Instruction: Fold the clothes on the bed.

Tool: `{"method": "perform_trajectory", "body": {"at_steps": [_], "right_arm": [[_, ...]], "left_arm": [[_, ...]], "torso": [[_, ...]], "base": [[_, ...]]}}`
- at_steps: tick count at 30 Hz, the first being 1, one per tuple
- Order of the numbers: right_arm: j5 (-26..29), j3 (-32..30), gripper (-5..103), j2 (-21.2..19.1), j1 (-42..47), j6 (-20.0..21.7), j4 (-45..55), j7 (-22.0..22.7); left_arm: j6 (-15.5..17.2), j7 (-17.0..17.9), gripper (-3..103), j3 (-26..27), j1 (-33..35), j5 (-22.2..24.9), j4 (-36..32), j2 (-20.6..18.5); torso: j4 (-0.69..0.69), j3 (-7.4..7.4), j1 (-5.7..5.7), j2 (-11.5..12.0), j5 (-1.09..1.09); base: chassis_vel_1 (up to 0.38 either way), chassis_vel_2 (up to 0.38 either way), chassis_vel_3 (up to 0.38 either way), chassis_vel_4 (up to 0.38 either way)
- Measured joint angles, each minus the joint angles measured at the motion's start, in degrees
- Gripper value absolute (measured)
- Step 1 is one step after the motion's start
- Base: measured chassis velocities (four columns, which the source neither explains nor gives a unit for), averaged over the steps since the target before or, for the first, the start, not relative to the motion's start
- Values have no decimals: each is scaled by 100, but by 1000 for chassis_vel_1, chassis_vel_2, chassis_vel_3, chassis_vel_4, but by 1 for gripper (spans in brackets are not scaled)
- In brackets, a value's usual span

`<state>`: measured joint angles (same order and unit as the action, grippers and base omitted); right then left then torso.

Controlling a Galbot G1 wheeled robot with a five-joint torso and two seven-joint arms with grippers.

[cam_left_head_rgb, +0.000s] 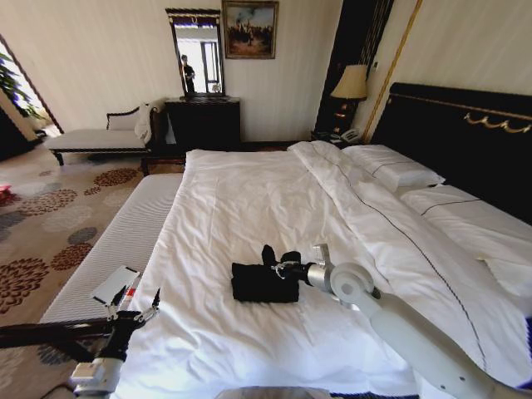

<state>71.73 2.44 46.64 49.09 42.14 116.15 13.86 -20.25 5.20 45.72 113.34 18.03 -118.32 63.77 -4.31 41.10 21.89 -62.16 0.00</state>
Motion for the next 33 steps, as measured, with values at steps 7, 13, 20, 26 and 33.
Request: {"method": "perform_trajectory", "body": {"at_steps": [7, 13, 20, 26, 33], "right_arm": [[-22, 272, 2, 128, -279, 0, -224, 73], [-44, 523, 2, 234, -427, 0, -305, 143], [-118, 678, 2, 349, -517, 0, -408, 192], [-130, 816, 3, 430, -630, 0, -460, 266], [-238, 1026, 25, 470, -724, 0, -258, 332]], "left_arm": [[0, 0, 100, 0, 0, 0, 0, 0], [0, 0, 100, 0, 0, 0, 0, 0], [0, 0, 100, 0, 0, 0, 0, 0], [0, 0, 100, 0, 0, 0, 0, 0], [0, 0, 100, 0, 0, 0, 0, 0]], "torso": [[1, 0, 0, 0, 0], [0, 0, 0, 0, 0], [0, 0, 0, 0, 0], [1, 0, 0, 0, 0], [0, 0, 0, 0, 0]], "base": [[0, 0, 0, 0], [0, 0, 0, 0], [0, 0, 0, 0], [0, 0, 0, 0], [0, 0, 0, 0]]}}
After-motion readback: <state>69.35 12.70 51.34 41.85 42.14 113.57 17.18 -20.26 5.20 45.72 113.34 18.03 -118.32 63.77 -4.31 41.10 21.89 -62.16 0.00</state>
